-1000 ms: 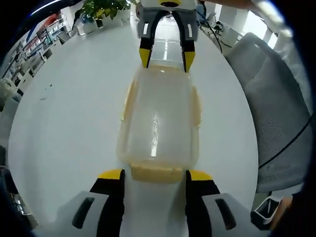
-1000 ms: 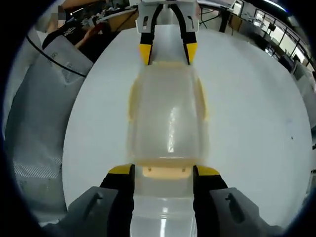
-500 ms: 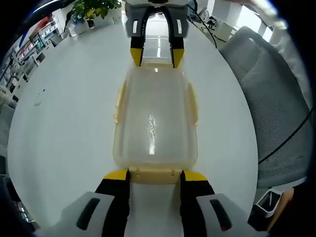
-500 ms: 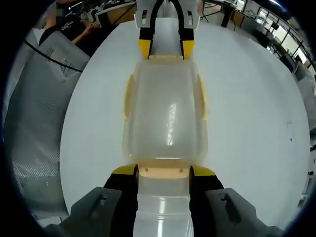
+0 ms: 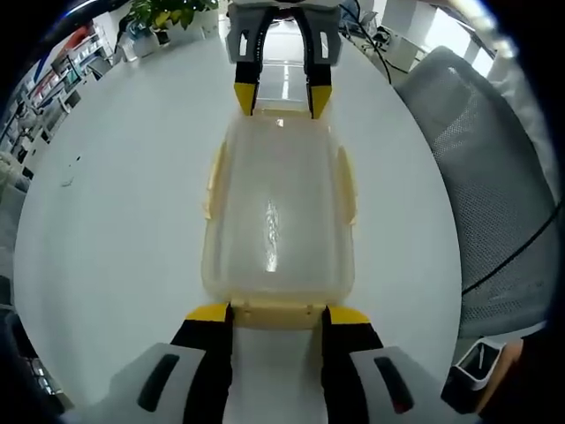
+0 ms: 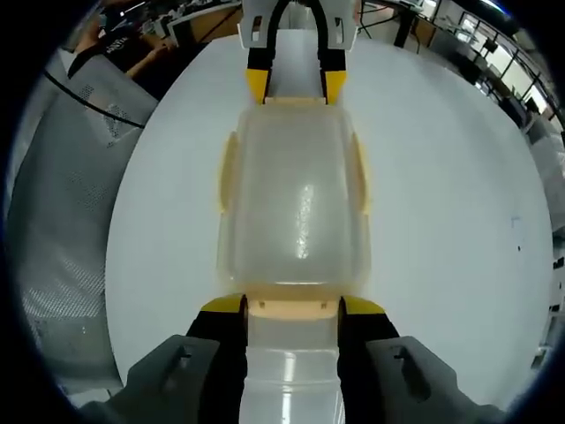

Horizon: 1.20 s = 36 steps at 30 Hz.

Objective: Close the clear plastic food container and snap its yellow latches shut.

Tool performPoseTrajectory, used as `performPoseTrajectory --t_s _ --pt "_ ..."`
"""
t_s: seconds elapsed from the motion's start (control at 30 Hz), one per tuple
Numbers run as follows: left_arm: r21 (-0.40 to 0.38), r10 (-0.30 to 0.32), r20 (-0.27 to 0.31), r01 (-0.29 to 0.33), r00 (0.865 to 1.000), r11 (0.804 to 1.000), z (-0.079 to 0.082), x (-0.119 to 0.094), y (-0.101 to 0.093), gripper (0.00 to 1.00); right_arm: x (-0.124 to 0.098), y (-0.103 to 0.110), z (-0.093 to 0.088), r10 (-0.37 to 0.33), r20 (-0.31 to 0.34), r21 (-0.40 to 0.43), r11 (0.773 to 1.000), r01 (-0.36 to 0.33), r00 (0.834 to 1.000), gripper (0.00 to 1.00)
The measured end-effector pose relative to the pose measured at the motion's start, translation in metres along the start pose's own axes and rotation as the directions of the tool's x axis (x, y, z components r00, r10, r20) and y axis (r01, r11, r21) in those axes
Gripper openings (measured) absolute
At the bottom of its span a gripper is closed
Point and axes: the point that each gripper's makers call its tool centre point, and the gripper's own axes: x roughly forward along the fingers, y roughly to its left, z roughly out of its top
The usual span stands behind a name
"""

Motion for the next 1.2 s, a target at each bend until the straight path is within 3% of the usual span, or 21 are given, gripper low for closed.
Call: performPoseTrajectory --t_s 0.7,1.0,1.2 --pt "-0.015 0.010 -0.043 -0.010 0.999 1.000 0.005 -0.002 0.000 0.33 -0.004 -0.004 -0.003 0.006 0.029 -0.028 1.000 -0.006 1.000 0.36" --pt "-0.029 0.013 -0.038 -0.014 0.999 0.999 0.009 -0.001 -0.004 0.33 -0.006 -0.001 -0.007 -0.003 0.020 -0.048 0.999 0.004 1.000 0.36" --pt "-0.041 0.029 -0.019 -0.030 0.999 0.999 0.013 -0.013 -0.002 0.33 -0.018 -0.004 -0.003 -0.009 0.046 -0.048 0.999 0.012 0.999 0.36"
